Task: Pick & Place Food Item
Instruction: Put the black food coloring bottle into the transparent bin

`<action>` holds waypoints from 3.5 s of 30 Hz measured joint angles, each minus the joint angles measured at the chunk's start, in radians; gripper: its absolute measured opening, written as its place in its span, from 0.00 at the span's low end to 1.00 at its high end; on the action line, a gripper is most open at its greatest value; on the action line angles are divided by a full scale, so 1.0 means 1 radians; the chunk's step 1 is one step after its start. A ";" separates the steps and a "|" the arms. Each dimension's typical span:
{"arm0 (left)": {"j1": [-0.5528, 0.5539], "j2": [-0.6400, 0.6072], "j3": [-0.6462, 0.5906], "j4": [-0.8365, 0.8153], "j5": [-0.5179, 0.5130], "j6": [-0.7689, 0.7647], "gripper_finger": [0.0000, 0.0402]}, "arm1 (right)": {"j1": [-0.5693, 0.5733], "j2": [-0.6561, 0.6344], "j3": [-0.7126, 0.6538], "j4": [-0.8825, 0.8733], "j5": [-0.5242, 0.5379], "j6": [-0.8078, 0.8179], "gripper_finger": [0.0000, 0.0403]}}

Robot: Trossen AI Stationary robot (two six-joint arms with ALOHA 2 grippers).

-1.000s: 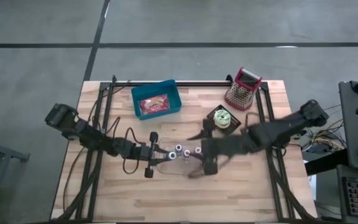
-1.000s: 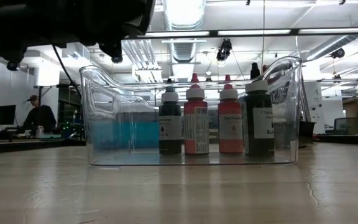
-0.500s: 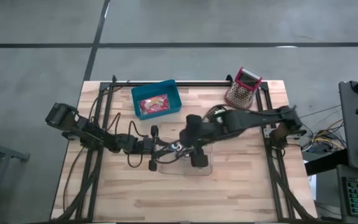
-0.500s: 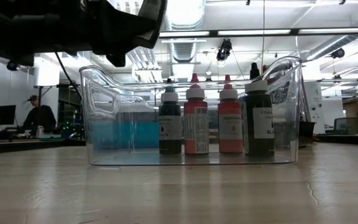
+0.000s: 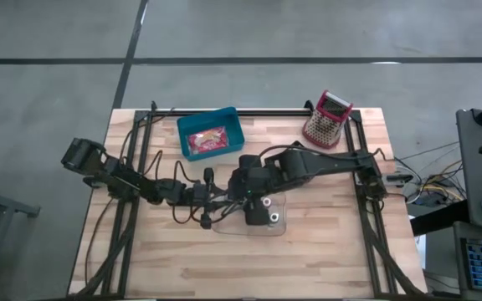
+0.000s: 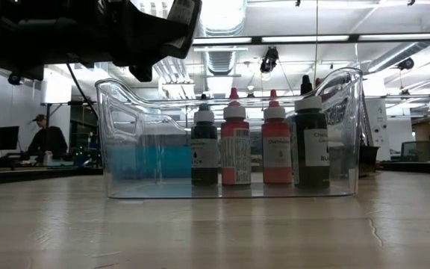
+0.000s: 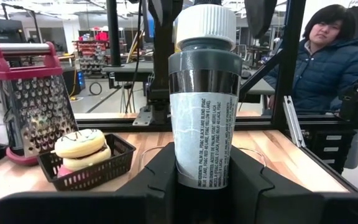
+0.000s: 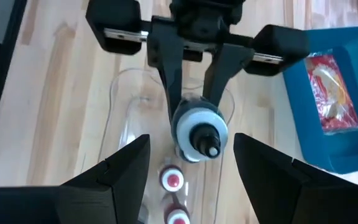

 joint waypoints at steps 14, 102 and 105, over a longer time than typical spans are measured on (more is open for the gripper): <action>0.000 0.000 0.000 0.000 0.001 -0.004 0.23 | -0.005 0.006 -0.003 0.029 0.001 -0.015 0.57; 0.003 -0.020 0.001 -0.098 0.055 -0.038 0.55 | -0.003 0.028 -0.018 -0.021 -0.038 -0.065 0.27; 0.003 -0.036 0.001 -0.125 0.101 -0.052 0.63 | -0.003 0.028 -0.018 -0.020 -0.037 -0.064 0.27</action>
